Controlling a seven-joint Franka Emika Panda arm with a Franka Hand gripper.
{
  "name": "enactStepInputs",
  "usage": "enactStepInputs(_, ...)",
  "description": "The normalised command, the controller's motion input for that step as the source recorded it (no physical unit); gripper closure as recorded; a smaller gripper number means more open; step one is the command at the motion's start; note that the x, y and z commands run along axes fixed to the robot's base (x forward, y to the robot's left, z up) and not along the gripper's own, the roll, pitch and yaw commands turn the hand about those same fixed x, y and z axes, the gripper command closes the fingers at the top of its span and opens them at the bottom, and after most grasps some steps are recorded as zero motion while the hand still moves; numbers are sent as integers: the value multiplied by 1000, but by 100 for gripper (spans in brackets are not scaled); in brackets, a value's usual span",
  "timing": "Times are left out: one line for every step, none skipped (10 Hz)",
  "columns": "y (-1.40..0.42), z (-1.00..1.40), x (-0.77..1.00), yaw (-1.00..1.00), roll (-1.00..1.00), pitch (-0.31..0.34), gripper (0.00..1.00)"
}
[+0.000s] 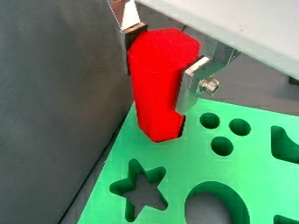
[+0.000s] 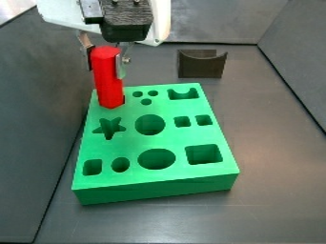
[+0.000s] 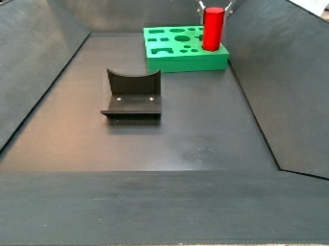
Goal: Pick up the hexagon object. Move up. Place the hexagon object on the fixture. Regrasp the hexagon object. Move to above the board. Insert the hexagon object.
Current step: Insert the hexagon object.
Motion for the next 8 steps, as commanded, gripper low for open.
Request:
enactStepInputs(51, -257, -23, 129, 0, -13, 100)
enactStepInputs(37, -226, 0, 131, -3, -13, 100)
enactStepInputs(0, -206, 0, 86, -20, -37, 100)
enactStepInputs(0, -420, -34, 86, -13, -66, 100)
enactStepInputs(-6, -606, -26, 120, -10, -76, 100)
enactStepInputs(0, -609, -14, 134, 0, -61, 100)
enactStepInputs(0, -634, 0, 131, 0, -40, 100)
enactStepInputs(0, -709, 0, 166, 0, -31, 100)
